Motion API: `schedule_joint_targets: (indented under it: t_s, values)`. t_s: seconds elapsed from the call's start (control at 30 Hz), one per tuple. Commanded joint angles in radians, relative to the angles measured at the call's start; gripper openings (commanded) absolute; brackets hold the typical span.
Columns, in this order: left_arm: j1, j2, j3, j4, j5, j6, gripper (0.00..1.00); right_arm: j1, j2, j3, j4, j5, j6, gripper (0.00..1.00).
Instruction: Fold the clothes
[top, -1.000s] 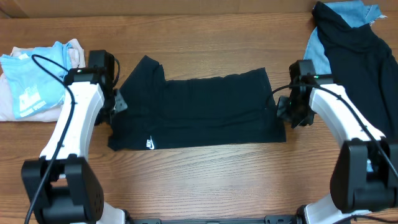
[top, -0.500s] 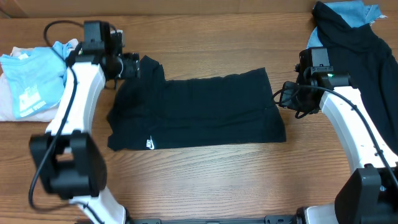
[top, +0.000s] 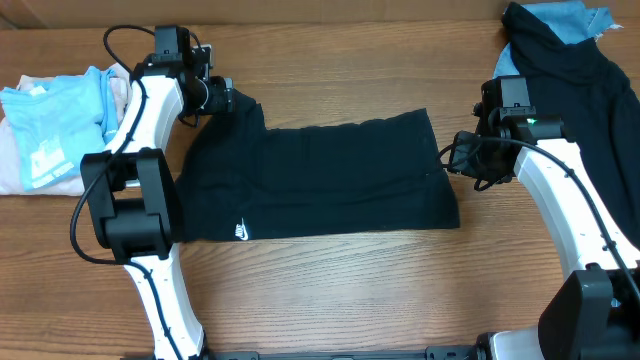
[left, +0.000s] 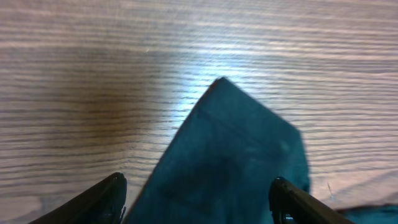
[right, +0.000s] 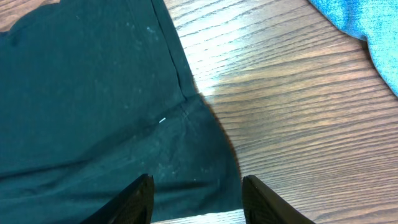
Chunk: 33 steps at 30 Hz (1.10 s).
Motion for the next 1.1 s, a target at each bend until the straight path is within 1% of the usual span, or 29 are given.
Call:
schedule_joint_targets:
  t_s: [0.0,0.1,0.13,0.23,0.33,0.43,0.5,0.57,0.7,0.77,0.87,0.93,1.0,1.07]
  values:
    - [0.007,0.045,0.031,0.008,0.012,0.019,0.75,-0.003,-0.018,0.021,0.005,-0.006,-0.006,0.49]
    - [0.007,0.066,0.031,0.007,0.01,0.019,0.72,-0.003,-0.018,0.021,0.005,-0.006,-0.006,0.49]
    - [0.006,0.072,0.031,0.005,0.01,0.019,0.68,-0.003,-0.018,0.021,0.005,-0.006,-0.006,0.49]
    - [-0.002,0.08,0.031,-0.005,0.01,0.019,0.51,-0.003,-0.018,0.021,0.005,-0.006,-0.006,0.49]
    - [-0.01,0.08,0.031,-0.025,0.01,0.02,0.4,-0.003,-0.018,0.021,0.005,-0.006,-0.006,0.49]
    - [-0.015,0.082,0.031,-0.051,0.01,0.026,0.25,-0.003,-0.018,0.021,0.005,-0.006,-0.006,0.49]
    - [-0.015,0.082,0.031,-0.066,0.009,0.027,0.2,-0.003,-0.018,0.021,0.005,-0.006,-0.006,0.49]
    - [-0.014,0.082,0.031,-0.077,0.01,0.026,0.11,-0.003,-0.018,0.021,0.009,-0.006,-0.006,0.49]
    - [-0.008,0.081,0.031,-0.097,-0.016,0.015,0.04,-0.003,-0.018,0.021,0.031,-0.006,-0.006,0.51]
    - [-0.005,0.079,0.032,-0.106,-0.043,-0.014,0.04,-0.003,-0.018,0.021,0.055,-0.011,-0.021,0.5]
    - [0.003,0.065,0.032,-0.109,-0.044,-0.051,0.04,-0.003,-0.016,0.021,0.12,-0.077,-0.117,0.5]
    - [0.007,0.054,0.032,-0.109,-0.045,-0.089,0.04,-0.003,-0.005,0.021,0.176,-0.084,-0.159,0.5]
    - [0.011,0.042,0.032,-0.108,-0.045,-0.126,0.04,-0.003,0.017,0.021,0.227,-0.085,-0.164,0.53]
    - [0.012,0.033,0.032,-0.11,-0.055,-0.154,0.04,-0.003,0.051,0.021,0.28,-0.086,-0.166,0.54]
